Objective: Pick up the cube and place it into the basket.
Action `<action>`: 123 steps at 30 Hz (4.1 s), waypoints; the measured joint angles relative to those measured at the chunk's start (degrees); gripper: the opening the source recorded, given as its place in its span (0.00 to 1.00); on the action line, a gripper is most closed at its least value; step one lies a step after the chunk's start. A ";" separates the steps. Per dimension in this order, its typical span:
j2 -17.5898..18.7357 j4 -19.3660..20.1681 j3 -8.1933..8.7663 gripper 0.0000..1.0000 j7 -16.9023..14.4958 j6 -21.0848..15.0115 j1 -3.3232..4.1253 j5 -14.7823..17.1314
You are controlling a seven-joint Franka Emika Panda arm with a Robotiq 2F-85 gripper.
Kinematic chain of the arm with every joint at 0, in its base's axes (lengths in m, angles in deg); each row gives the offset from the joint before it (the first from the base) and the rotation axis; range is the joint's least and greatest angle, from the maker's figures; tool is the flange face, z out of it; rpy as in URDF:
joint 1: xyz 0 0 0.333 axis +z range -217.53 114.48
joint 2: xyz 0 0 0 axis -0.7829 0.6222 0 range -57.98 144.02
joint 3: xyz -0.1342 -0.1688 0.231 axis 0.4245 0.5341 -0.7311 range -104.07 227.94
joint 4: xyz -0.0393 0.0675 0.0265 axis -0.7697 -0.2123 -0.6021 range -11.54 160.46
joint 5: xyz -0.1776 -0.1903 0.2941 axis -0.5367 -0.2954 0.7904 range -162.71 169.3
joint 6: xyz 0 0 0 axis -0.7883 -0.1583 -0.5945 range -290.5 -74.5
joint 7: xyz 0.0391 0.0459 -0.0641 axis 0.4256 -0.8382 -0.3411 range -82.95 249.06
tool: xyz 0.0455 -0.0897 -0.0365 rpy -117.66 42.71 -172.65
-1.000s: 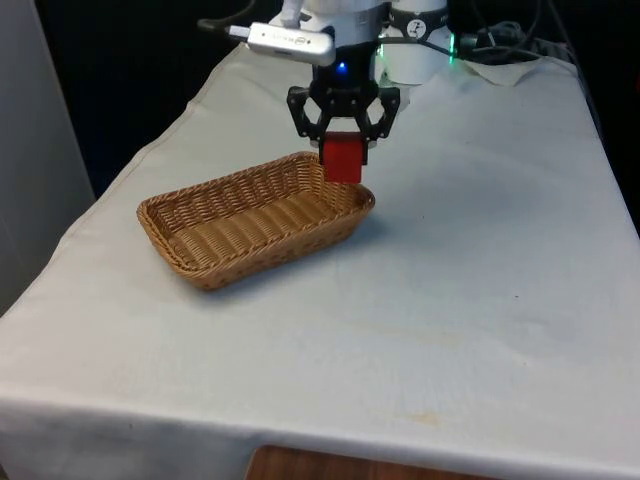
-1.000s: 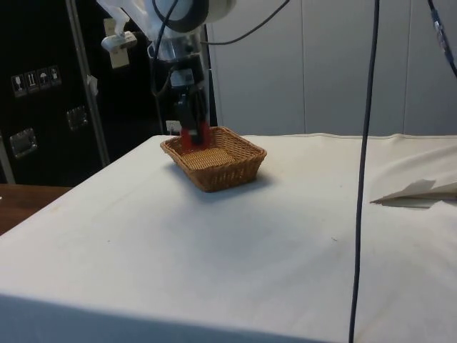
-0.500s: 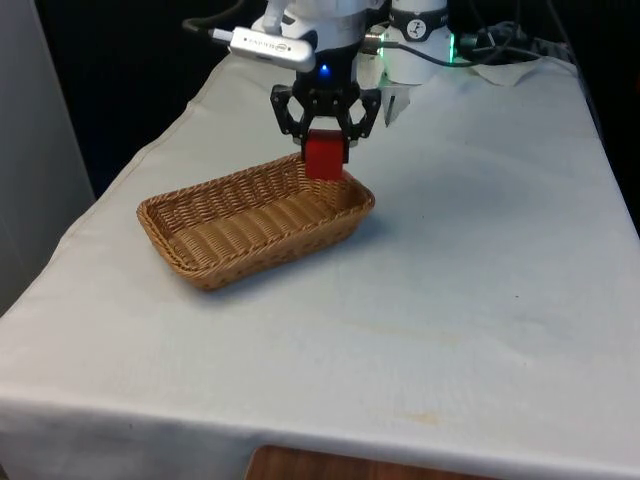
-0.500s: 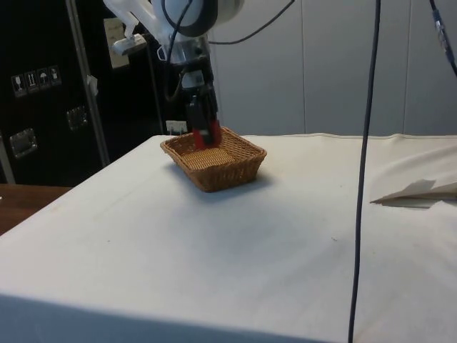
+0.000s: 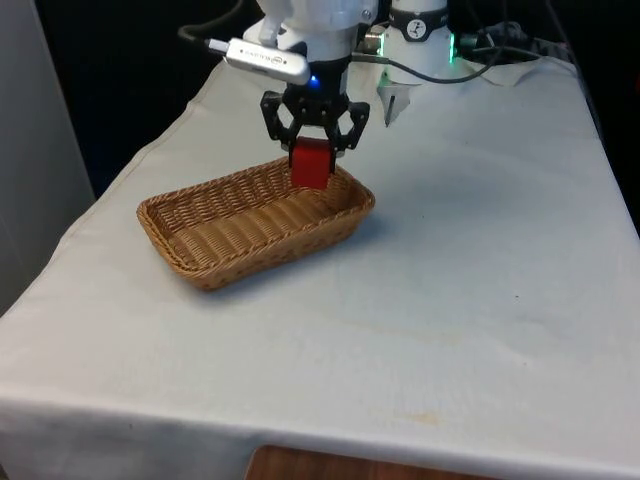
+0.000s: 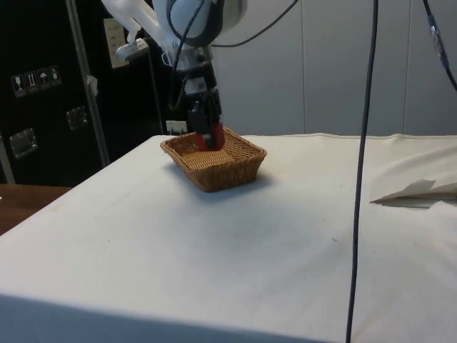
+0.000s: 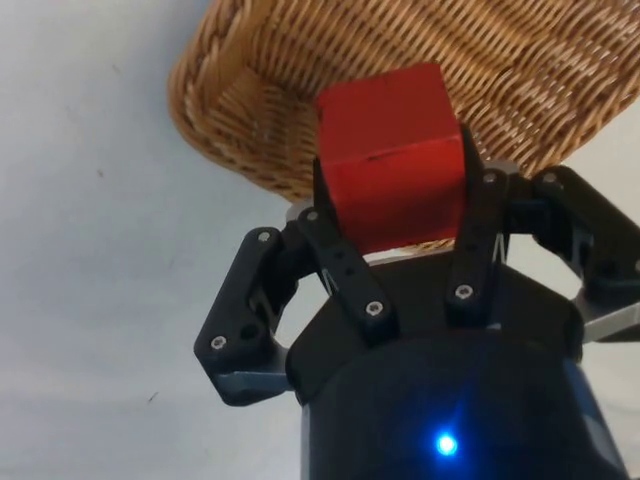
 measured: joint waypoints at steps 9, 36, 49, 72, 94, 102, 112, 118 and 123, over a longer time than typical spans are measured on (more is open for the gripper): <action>0.92 0.00 0.74 0.00 3.27 -1.32 0.00 -2.29; 5.44 -2.23 6.02 0.00 -7.39 -4.87 -1.32 7.16; 6.47 -2.75 6.70 0.00 -8.94 -5.21 -1.43 8.77; 7.16 -3.09 6.59 0.00 -8.94 -5.10 -1.43 9.68; 11.92 -6.25 6.65 0.00 -11.86 -4.93 -1.55 17.07; 12.26 -6.53 6.70 0.23 -12.09 -4.87 -1.55 17.82; 12.26 -6.53 6.76 1.00 -12.15 -4.87 -1.55 17.99; 12.26 -6.53 6.76 1.00 -12.15 -4.81 -1.55 17.99; 10.77 -6.88 7.39 1.00 -12.15 -3.55 -1.26 17.76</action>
